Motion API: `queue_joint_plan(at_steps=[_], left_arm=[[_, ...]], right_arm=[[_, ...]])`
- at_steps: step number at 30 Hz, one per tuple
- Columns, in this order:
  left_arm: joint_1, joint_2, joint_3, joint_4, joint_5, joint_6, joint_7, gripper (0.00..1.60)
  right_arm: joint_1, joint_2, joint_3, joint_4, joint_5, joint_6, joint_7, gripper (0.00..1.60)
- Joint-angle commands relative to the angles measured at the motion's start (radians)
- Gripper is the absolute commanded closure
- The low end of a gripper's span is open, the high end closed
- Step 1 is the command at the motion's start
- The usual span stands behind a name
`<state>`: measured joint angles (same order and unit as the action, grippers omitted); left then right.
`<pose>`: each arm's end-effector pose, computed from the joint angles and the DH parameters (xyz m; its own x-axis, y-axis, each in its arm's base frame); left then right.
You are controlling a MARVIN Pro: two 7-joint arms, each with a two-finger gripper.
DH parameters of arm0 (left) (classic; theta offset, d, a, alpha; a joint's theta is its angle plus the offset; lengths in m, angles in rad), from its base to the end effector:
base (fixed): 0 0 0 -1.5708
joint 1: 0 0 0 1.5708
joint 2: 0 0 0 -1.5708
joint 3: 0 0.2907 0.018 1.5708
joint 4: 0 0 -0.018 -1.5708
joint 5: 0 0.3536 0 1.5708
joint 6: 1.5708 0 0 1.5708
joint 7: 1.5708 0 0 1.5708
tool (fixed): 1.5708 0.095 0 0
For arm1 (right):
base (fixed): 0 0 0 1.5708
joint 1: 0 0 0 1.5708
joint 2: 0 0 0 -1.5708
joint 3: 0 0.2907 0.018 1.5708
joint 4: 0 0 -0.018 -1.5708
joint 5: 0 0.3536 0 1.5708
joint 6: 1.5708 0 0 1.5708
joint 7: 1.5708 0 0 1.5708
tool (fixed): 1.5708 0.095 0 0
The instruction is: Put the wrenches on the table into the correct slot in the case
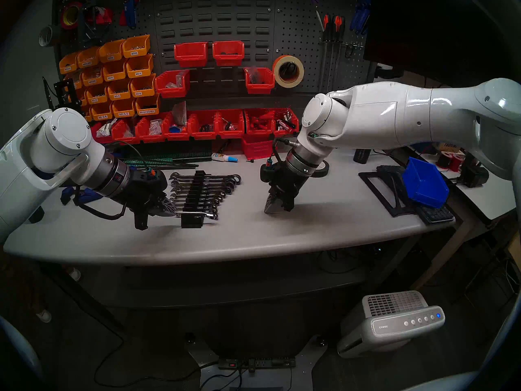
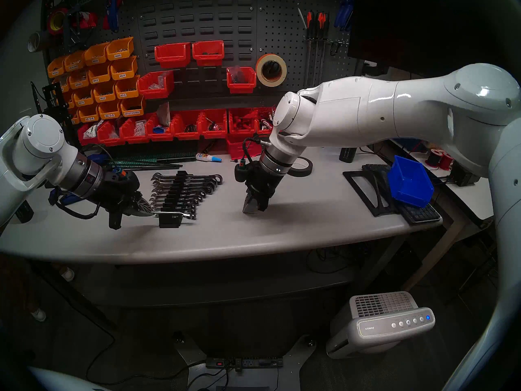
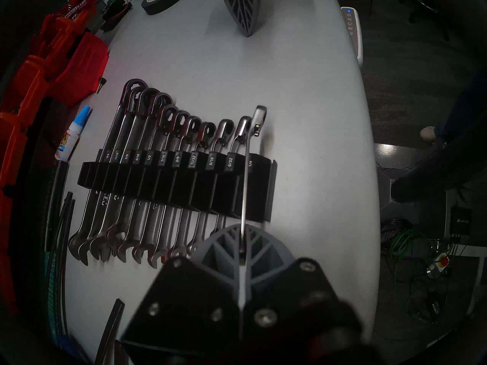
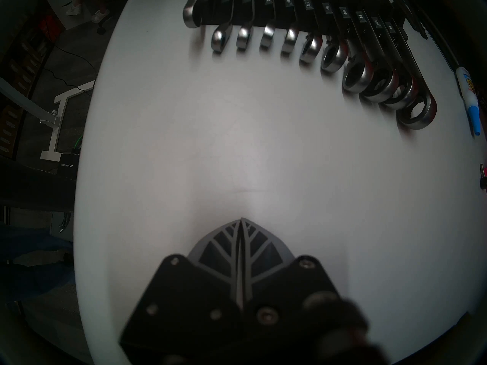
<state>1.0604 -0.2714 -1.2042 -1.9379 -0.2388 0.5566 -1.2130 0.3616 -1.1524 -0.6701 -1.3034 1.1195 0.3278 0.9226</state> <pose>0.4064 0.1015 -0.0673 0.0426 -0.8932 0.4477 -0.9320 -0.1969 -0.3042 0.5266 0.1290 -0.1230 -0.0856 0.9112 0.4029 0.9963 0.0779 0.0356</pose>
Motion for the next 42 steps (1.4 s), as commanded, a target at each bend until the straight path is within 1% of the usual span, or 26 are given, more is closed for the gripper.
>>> queue_joint_plan(at_steps=[1, 5, 6, 14, 24, 29, 42], left_arm=[[-0.057, -0.021, -0.022, 0.009, 0.014, -0.007, 0.0, 1.6], [-0.069, -0.039, -0.001, 0.023, 0.044, -0.011, -0.016, 1.6], [-0.086, -0.051, 0.017, 0.039, 0.08, -0.011, -0.036, 1.6], [-0.086, -0.058, 0.019, 0.049, 0.082, -0.013, -0.036, 1.6], [-0.095, -0.079, 0.034, 0.074, 0.117, -0.022, -0.058, 1.6], [-0.101, -0.094, 0.044, 0.09, 0.139, -0.029, -0.074, 1.6], [-0.121, -0.116, 0.045, 0.092, 0.157, -0.032, -0.118, 1.6]], right_arm=[[-0.025, -0.008, -0.01, -0.002, 0.002, 0.007, -0.007, 1.6], [-0.026, -0.006, -0.012, -0.003, 0.003, 0.008, -0.008, 1.6], [-0.025, -0.002, -0.012, -0.006, 0.005, 0.011, -0.01, 1.6], [-0.024, 0.001, -0.013, -0.008, 0.006, 0.011, -0.012, 1.6], [-0.024, 0.005, -0.016, -0.007, 0.007, 0.009, -0.012, 1.6], [-0.025, 0.008, -0.017, -0.007, 0.01, 0.008, -0.013, 1.6], [-0.022, 0.011, -0.019, -0.012, 0.014, 0.008, -0.017, 1.6]])
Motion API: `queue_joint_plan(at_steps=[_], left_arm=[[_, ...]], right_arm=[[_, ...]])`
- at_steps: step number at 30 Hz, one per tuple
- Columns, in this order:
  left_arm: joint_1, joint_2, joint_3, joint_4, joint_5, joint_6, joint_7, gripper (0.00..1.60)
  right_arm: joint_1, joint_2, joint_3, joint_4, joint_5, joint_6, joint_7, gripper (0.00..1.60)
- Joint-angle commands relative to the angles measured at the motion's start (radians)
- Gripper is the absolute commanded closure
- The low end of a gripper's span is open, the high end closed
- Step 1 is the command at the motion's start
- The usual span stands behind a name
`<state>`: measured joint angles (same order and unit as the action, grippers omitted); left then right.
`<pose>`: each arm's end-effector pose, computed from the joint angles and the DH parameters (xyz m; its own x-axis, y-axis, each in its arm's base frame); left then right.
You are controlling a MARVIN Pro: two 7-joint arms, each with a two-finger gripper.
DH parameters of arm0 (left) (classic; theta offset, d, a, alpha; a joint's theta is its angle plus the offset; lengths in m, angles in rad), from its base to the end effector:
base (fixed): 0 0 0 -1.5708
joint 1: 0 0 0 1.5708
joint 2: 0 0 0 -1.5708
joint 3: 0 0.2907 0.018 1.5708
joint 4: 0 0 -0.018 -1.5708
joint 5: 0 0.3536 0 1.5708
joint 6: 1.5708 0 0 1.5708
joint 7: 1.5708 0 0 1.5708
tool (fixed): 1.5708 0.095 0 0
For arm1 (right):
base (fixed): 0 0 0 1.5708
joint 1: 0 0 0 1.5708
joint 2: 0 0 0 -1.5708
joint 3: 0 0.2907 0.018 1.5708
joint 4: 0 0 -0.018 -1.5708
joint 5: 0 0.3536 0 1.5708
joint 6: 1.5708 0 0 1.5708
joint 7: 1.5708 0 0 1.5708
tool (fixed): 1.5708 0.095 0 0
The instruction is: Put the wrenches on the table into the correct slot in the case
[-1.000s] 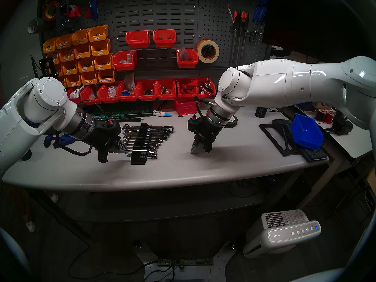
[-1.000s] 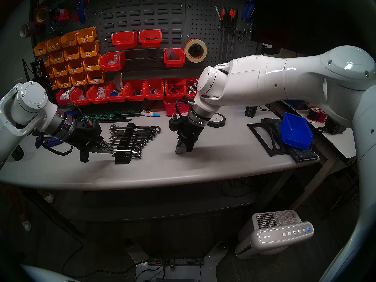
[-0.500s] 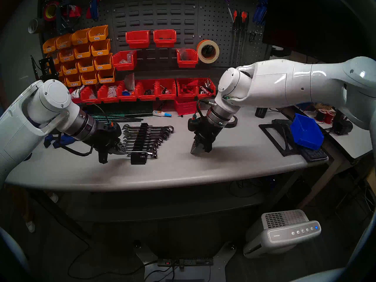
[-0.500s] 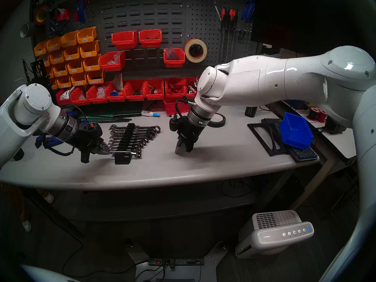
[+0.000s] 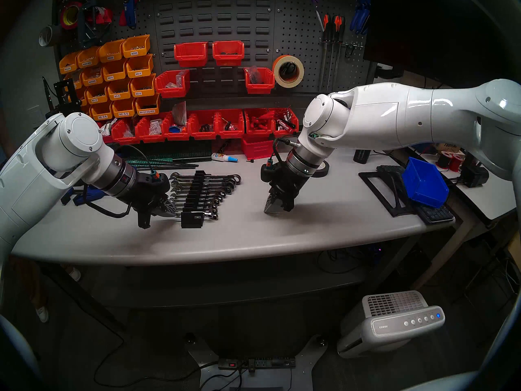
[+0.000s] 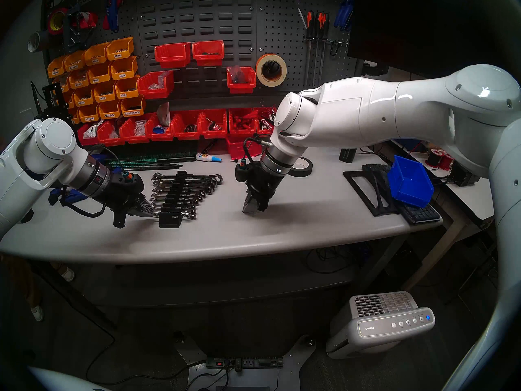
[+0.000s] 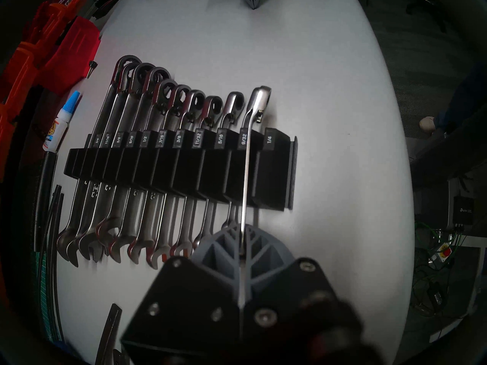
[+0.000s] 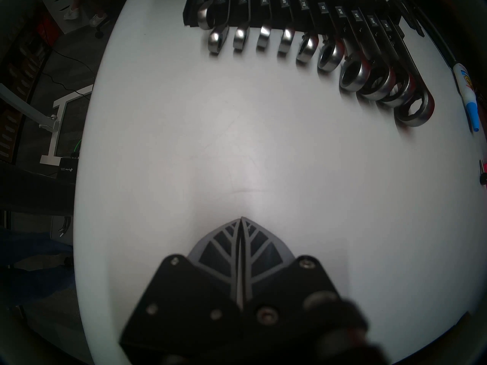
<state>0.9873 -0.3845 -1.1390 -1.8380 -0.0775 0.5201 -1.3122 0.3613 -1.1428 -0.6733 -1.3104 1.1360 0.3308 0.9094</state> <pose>0.4293 0.1062 -0.0852 0.0365 -0.9117 0.4093 -0.9429 -0.1671 -0.2881 0.5262 0.1263 -0.1244 -0.0676 0.9079 0.4137 0.9977 0.0596 0.0323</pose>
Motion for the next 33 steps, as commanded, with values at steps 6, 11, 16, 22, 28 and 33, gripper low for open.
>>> queue_joint_plan(at_steps=[6, 11, 16, 22, 28, 33], left_arm=[[-0.076, -0.013, -0.005, 0.001, 0.01, 0.001, -0.056, 1.6], [-0.101, -0.026, 0.018, 0.026, 0.017, 0.005, -0.083, 1.6], [-0.119, -0.026, 0.05, 0.048, 0.016, 0.001, -0.113, 1.6], [-0.137, -0.01, 0.088, 0.054, -0.013, 0.0, -0.095, 1.6], [-0.162, -0.009, 0.112, 0.052, -0.007, -0.006, -0.112, 1.6], [-0.179, -0.004, 0.125, 0.042, -0.011, 0.0, -0.11, 1.6]], right_arm=[[-0.021, 0.002, -0.018, -0.008, -0.002, 0.005, -0.005, 1.6], [-0.018, 0.006, -0.019, -0.015, -0.001, 0.008, -0.009, 1.6], [-0.014, 0.013, -0.02, -0.022, 0.0, 0.01, -0.014, 1.6], [-0.013, 0.013, -0.021, -0.022, 0.0, 0.011, -0.015, 1.6], [-0.012, 0.012, -0.021, -0.023, 0.001, 0.011, -0.016, 1.6], [-0.013, 0.014, -0.02, -0.024, 0.003, 0.01, -0.018, 1.6]])
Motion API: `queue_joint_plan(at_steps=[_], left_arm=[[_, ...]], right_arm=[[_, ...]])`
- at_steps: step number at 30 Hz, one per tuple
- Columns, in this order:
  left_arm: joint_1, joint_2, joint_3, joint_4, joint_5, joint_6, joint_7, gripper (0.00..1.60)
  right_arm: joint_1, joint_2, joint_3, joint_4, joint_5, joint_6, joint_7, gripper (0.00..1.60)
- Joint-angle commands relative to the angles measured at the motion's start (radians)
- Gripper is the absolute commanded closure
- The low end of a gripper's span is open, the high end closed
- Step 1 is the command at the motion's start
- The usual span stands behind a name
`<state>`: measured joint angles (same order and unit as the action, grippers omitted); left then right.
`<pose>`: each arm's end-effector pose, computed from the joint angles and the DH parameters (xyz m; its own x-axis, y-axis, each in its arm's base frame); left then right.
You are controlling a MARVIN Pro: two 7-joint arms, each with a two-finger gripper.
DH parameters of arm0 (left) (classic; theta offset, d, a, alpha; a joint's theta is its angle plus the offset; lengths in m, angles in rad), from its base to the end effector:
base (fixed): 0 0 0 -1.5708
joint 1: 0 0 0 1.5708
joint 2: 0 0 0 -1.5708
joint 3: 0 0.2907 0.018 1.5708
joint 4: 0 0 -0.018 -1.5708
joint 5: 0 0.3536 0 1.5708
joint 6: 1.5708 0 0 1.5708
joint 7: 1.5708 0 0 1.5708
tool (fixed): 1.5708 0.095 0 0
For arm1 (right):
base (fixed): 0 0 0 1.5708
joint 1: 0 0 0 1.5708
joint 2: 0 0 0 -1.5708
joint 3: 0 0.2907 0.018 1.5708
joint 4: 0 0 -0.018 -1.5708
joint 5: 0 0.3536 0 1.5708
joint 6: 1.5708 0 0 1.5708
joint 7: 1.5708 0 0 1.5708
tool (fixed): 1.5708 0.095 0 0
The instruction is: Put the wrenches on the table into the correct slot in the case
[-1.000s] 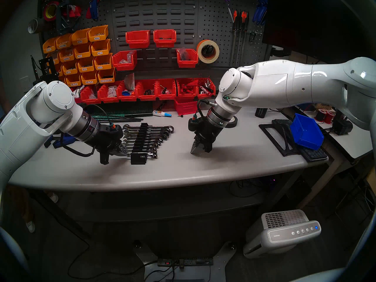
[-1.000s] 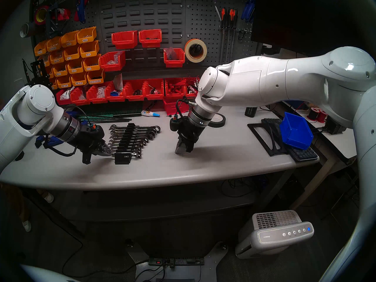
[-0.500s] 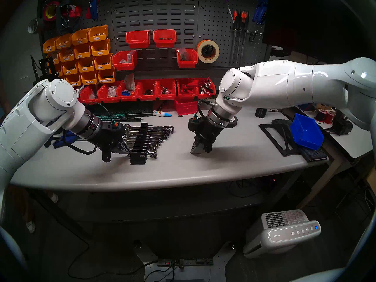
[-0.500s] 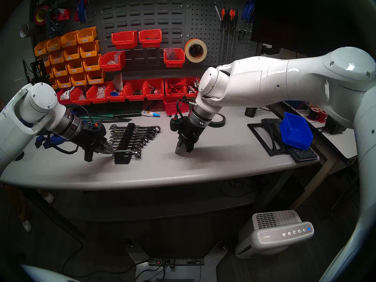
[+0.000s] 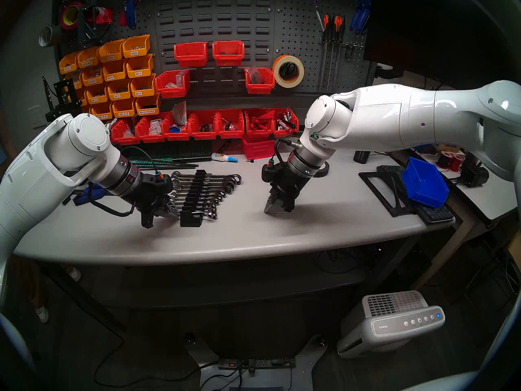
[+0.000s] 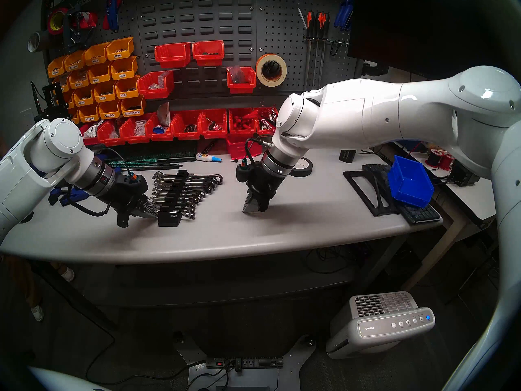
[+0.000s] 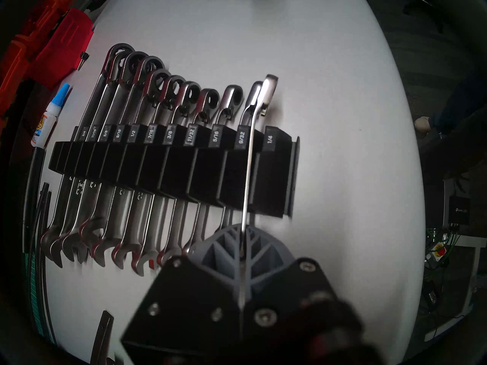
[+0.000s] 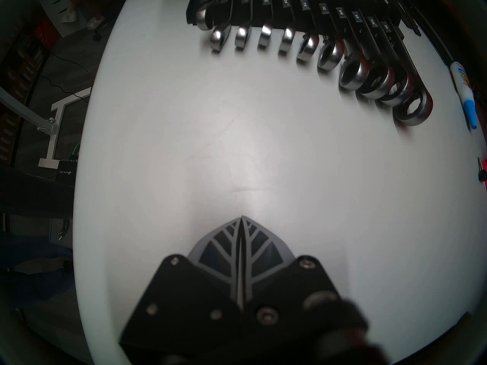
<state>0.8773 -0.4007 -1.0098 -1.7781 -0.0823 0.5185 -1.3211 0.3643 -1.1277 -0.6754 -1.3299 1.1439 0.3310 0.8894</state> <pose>0.4416 0.1054 -0.0938 0.0528 -0.9140 0.4023 -0.9533 -0.1661 -0.2522 0.5238 0.1237 -0.1257 -0.0603 0.9044 0.4224 0.9981 0.0491 0.0374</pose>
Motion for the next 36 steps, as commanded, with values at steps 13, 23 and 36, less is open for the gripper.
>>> queue_joint_plan(at_steps=[13, 23, 36], left_arm=[[-0.134, 0.038, 0.076, -0.03, -0.023, 0.014, -0.092, 1.11], [-0.172, 0.051, 0.122, -0.034, -0.031, 0.019, -0.083, 0.45], [-0.219, 0.087, 0.134, -0.067, -0.053, 0.03, -0.077, 0.0]], right_arm=[[-0.02, 0.005, -0.019, -0.006, -0.003, 0.002, -0.002, 1.6], [-0.017, 0.01, -0.02, -0.014, -0.003, 0.001, -0.003, 1.6], [-0.014, 0.012, -0.021, -0.02, -0.005, 0.0, -0.003, 1.6]])
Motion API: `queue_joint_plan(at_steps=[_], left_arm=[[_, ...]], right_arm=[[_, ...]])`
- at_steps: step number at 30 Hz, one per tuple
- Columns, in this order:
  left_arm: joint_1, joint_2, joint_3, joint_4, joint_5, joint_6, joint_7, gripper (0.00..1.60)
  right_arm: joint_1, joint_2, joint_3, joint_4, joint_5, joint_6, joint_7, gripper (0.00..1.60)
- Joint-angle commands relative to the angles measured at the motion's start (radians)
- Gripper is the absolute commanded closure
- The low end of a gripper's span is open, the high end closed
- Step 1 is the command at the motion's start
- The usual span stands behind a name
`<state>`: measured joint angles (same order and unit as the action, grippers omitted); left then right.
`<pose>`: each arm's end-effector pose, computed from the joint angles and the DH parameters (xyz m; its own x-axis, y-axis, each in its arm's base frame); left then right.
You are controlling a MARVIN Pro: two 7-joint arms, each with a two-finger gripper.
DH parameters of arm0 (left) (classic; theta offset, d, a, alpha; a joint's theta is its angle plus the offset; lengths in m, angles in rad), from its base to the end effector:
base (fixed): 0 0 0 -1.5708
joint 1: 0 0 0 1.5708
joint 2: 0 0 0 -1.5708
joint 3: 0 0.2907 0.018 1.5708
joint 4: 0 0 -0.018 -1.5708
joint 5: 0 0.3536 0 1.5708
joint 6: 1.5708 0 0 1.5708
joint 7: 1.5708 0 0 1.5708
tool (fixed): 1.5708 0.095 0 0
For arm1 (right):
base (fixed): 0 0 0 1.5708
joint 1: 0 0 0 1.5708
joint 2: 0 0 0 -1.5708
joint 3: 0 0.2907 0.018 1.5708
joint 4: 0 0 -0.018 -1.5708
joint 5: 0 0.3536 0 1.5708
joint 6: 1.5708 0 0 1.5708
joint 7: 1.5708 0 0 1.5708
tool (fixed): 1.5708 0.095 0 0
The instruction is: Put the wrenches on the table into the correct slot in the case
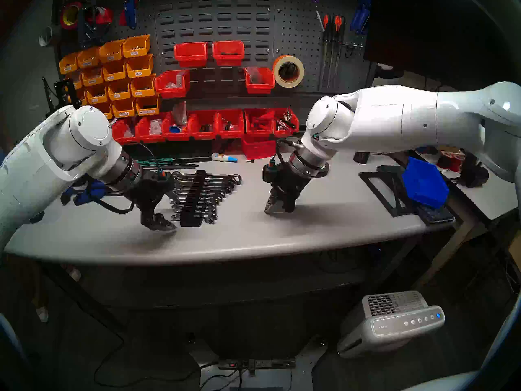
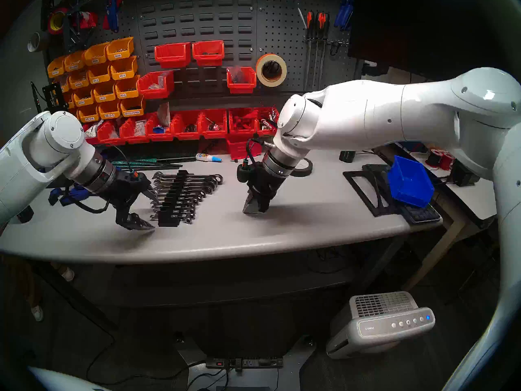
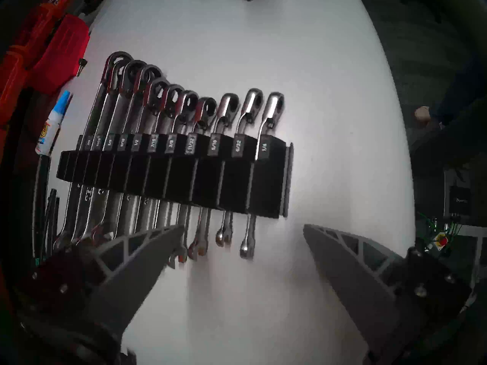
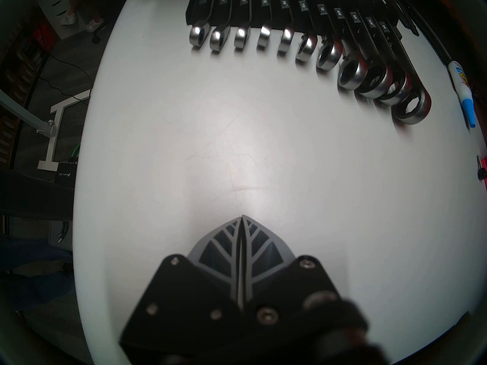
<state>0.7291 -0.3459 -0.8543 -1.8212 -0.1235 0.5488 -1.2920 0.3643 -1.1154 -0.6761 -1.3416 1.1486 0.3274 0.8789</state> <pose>0.4363 0.0945 -0.0795 0.0350 -0.9322 0.3602 -0.9517 -0.1411 -0.2726 0.5223 0.1212 -0.1270 -0.0556 0.9006 0.4311 0.9983 0.0430 0.0388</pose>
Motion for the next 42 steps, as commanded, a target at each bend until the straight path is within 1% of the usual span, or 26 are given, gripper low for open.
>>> queue_joint_plan(at_steps=[1, 2, 7, 8, 11, 12, 13, 14, 16, 17, 20, 21, 22, 24, 27, 29, 30, 31, 32, 34, 35, 36, 42], left_arm=[[-0.075, 0.038, -0.027, -0.032, -0.015, 0.0, -0.106, 0.0], [-0.08, 0.044, -0.03, -0.04, -0.021, 0.002, -0.106, 0.0], [-0.085, 0.063, -0.067, -0.083, -0.062, 0.011, -0.041, 0.0], [-0.086, 0.064, -0.073, -0.088, -0.073, 0.014, -0.039, 0.0], [-0.071, 0.075, -0.102, -0.115, -0.111, 0.019, 0.02, 0.0], [-0.054, 0.084, -0.124, -0.131, -0.138, 0.025, 0.073, 0.0], [-0.047, 0.089, -0.131, -0.136, -0.151, 0.026, 0.087, 0.0], [-0.035, 0.095, -0.144, -0.146, -0.164, 0.03, 0.124, 0.0], [-0.013, 0.101, -0.168, -0.156, -0.193, 0.036, 0.162, 0.0], [-0.002, 0.099, -0.181, -0.155, -0.205, 0.042, 0.166, 0.0], [0.045, 0.115, -0.213, -0.169, -0.256, 0.035, 0.229, 0.0], [0.059, 0.118, -0.223, -0.173, -0.262, 0.029, 0.235, 0.0], [0.077, 0.126, -0.232, -0.181, -0.279, 0.03, 0.264, 0.0], [0.117, 0.147, -0.245, -0.189, -0.322, 0.013, 0.303, 0.0], [0.163, 0.171, -0.261, -0.196, -0.359, -0.007, 0.346, 0.0], [0.19, 0.183, -0.274, -0.2, -0.384, -0.018, 0.393, 0.0], [0.199, 0.186, -0.28, -0.201, -0.389, -0.023, 0.397, 0.0], [0.217, 0.19, -0.29, -0.205, -0.405, -0.031, 0.426, 0.0], [0.224, 0.192, -0.296, -0.205, -0.408, -0.036, 0.426, 0.0], [0.257, 0.199, -0.314, -0.213, -0.433, -0.048, 0.476, 0.0], [0.267, 0.202, -0.325, -0.212, -0.434, -0.054, 0.468, 0.0], [0.279, 0.203, -0.331, -0.216, -0.444, -0.057, 0.493, 0.0], [0.35, 0.216, -0.387, -0.225, -0.468, -0.079, 0.533, 0.0]], right_arm=[[-0.014, -0.001, -0.02, -0.009, -0.01, 0.004, 0.007, 1.6], [-0.013, -0.001, -0.02, -0.009, -0.01, 0.004, 0.007, 1.6], [-0.012, -0.001, -0.019, -0.009, -0.011, 0.005, 0.008, 1.6], [-0.011, -0.001, -0.019, -0.009, -0.011, 0.005, 0.009, 1.6], [-0.01, -0.001, -0.019, -0.008, -0.011, 0.007, 0.009, 1.6], [-0.01, 0.001, -0.019, -0.007, -0.009, 0.008, 0.009, 1.6], [-0.01, 0.001, -0.019, -0.006, -0.009, 0.009, 0.009, 1.6], [-0.01, 0.002, -0.02, -0.006, -0.008, 0.01, 0.009, 1.6], [-0.01, 0.003, -0.02, -0.006, -0.007, 0.012, 0.008, 1.6], [-0.009, 0.004, -0.02, -0.006, -0.007, 0.014, 0.008, 1.6], [-0.006, 0.006, -0.021, -0.008, -0.007, 0.016, 0.008, 1.6], [-0.005, 0.006, -0.021, -0.008, -0.007, 0.017, 0.008, 1.6], [-0.005, 0.006, -0.021, -0.009, -0.007, 0.017, 0.008, 1.6], [-0.003, 0.004, -0.022, -0.01, -0.008, 0.02, 0.01, 1.6], [-0.001, 0.003, -0.022, -0.012, -0.008, 0.022, 0.011, 1.6], [0.001, 0.003, -0.021, -0.012, -0.005, 0.025, 0.016, 1.6], [0.002, 0.002, -0.021, -0.012, -0.004, 0.026, 0.02, 1.6], [0.002, 0.002, -0.021, -0.011, 0.0, 0.027, 0.025, 1.57], [0.002, 0.002, -0.021, -0.011, 0.0, 0.028, 0.025, 0.75], [0.002, 0.001, -0.021, -0.011, 0.0, 0.029, 0.027, 0.75], [0.003, 0.001, -0.022, -0.011, 0.0, 0.029, 0.027, 0.75], [0.003, 0.001, -0.022, -0.01, 0.0, 0.029, 0.028, 0.75], [0.003, 0.0, -0.022, -0.01, 0.0, 0.03, 0.03, 0.75]])
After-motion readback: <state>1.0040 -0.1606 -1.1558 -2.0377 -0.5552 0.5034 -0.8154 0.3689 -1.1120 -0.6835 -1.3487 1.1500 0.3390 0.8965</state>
